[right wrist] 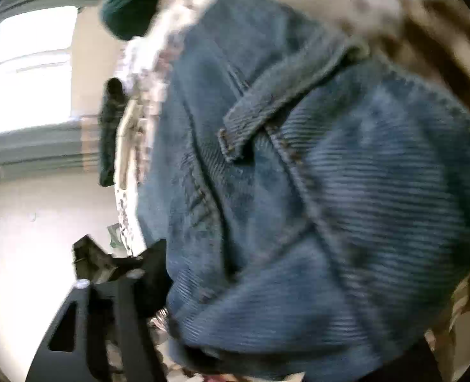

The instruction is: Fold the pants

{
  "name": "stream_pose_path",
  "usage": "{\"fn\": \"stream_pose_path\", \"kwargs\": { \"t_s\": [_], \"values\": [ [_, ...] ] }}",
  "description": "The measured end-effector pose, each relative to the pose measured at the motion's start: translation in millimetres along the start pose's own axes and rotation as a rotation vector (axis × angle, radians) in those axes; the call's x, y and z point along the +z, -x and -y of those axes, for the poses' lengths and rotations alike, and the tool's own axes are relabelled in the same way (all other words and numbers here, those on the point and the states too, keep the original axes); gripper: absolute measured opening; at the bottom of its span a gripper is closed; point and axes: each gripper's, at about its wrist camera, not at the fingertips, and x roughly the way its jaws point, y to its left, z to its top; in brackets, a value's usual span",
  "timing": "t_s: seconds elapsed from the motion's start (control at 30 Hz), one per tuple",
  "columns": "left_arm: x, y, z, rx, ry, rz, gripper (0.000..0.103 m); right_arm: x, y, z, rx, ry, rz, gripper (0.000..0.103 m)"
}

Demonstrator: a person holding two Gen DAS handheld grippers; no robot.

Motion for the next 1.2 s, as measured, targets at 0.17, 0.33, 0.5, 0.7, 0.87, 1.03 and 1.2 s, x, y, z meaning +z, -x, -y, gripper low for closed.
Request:
{"fn": "stream_pose_path", "kwargs": {
  "t_s": [0.17,0.33,0.5,0.7,0.87,1.03,1.2],
  "values": [
    [2.4,-5.3,-3.1,-0.013,0.008,-0.013,0.102,9.2,-10.9,-5.8,-0.057,0.064,-0.042,0.066],
    [9.6,-9.9,-5.4,-0.041,0.024,-0.042,0.103,17.5,-14.4,19.7,0.010,-0.009,-0.134,0.069],
    [25.5,17.2,-13.0,-0.123,0.099,0.018,0.103,15.7,-9.4,21.6,-0.017,-0.030,-0.122,0.065],
    [81.1,2.2,-9.4,-0.132,0.069,0.029,0.078,13.6,-3.9,21.2,-0.038,-0.021,-0.093,0.062],
    [106.3,-1.1,-24.1,-0.234,0.118,0.067,0.021,12.5,5.2,32.0,-0.025,-0.061,-0.083,0.058],
    [103.0,0.4,-39.1,-0.298,0.189,0.063,0.022,12.9,7.2,41.6,-0.012,-0.073,-0.111,0.061],
    [82.6,29.2,-21.9,-0.291,0.102,0.049,0.078,16.6,19.6,39.6,-0.036,-0.073,-0.151,0.088]
  ]
}}
